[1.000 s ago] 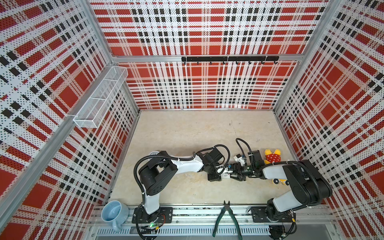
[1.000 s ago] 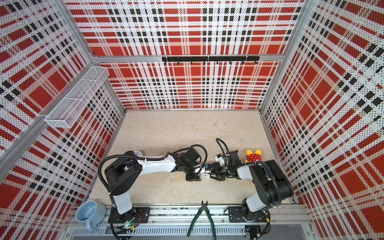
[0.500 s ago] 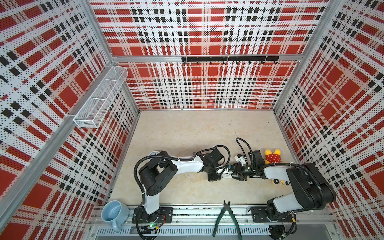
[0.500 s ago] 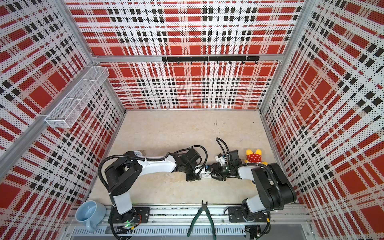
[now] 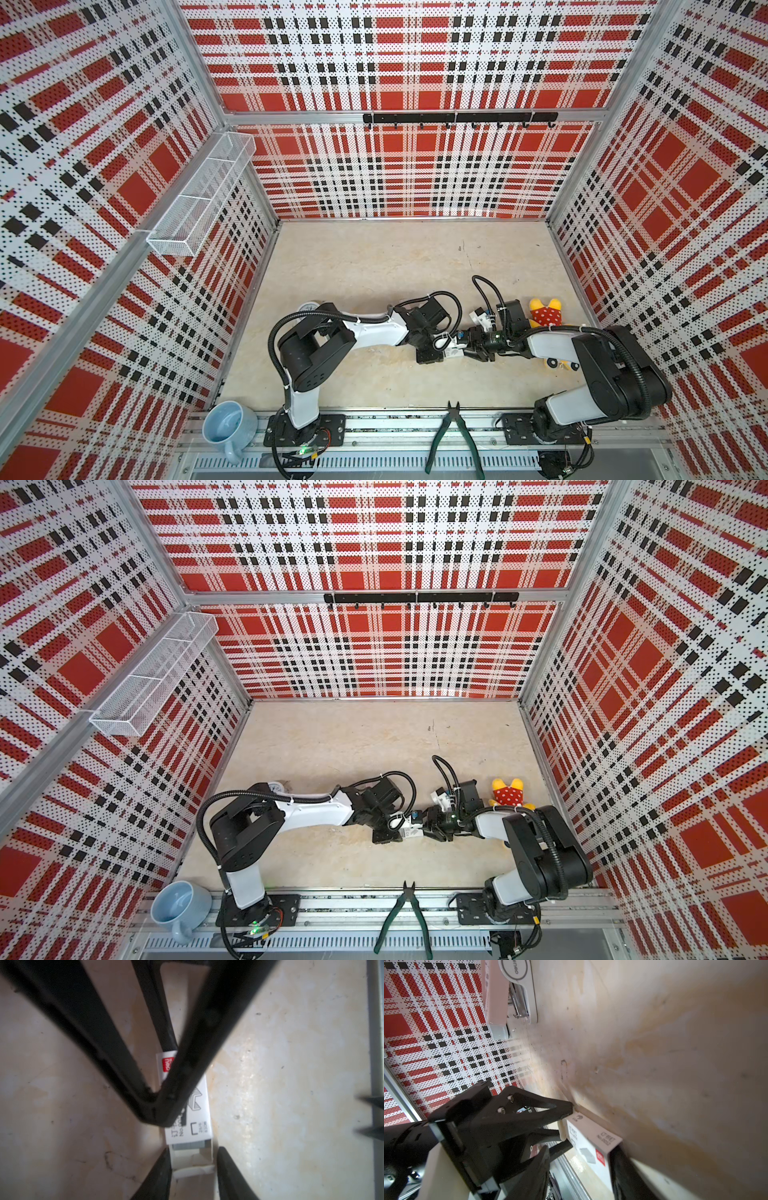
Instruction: Load the staples into the stapler
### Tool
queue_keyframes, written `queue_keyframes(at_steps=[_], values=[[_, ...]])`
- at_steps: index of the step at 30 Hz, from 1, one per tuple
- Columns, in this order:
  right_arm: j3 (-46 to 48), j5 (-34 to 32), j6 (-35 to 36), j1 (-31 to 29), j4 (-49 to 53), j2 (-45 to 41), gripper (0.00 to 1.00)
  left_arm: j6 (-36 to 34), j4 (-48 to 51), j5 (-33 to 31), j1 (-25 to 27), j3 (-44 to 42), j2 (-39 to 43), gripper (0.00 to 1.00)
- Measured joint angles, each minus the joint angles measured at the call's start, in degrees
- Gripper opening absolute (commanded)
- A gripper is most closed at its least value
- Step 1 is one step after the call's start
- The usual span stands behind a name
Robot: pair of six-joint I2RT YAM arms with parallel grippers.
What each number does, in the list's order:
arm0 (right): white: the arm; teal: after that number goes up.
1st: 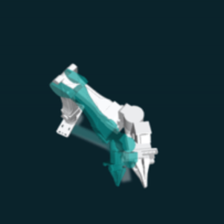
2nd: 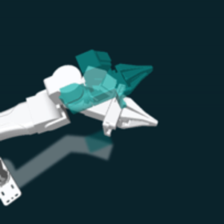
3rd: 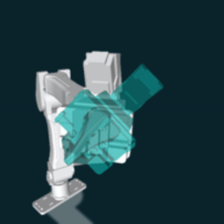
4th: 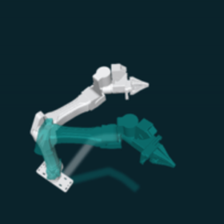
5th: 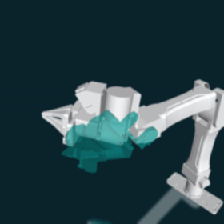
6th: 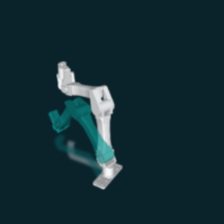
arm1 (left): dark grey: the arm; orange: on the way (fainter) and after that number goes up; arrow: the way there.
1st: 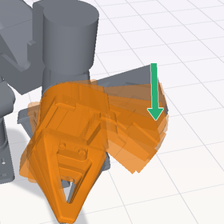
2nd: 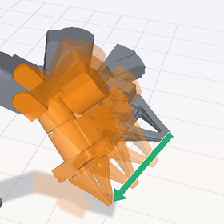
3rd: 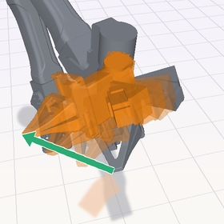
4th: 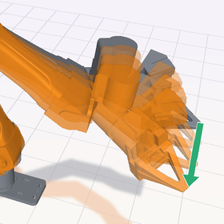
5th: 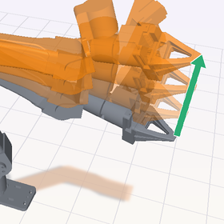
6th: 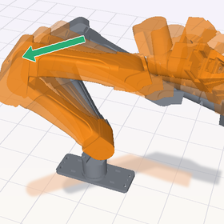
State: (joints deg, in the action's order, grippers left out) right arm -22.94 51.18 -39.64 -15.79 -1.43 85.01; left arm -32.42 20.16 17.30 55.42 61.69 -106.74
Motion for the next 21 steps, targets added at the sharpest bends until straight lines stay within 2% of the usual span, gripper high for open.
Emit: queue_keyframes(at_steps=[5,21], values=[[0.0,-0.44,0.02,0.0,-0.02,0.0,0.44,0.26,-0.09,0.02,0.02,0.61,-0.5,0.31],[0.0,-3.96,1.97,0.24,4.22,-2.32,0.35,-0.22,-0.11,-0.2,0.02,0.68,-0.63,0.29]])
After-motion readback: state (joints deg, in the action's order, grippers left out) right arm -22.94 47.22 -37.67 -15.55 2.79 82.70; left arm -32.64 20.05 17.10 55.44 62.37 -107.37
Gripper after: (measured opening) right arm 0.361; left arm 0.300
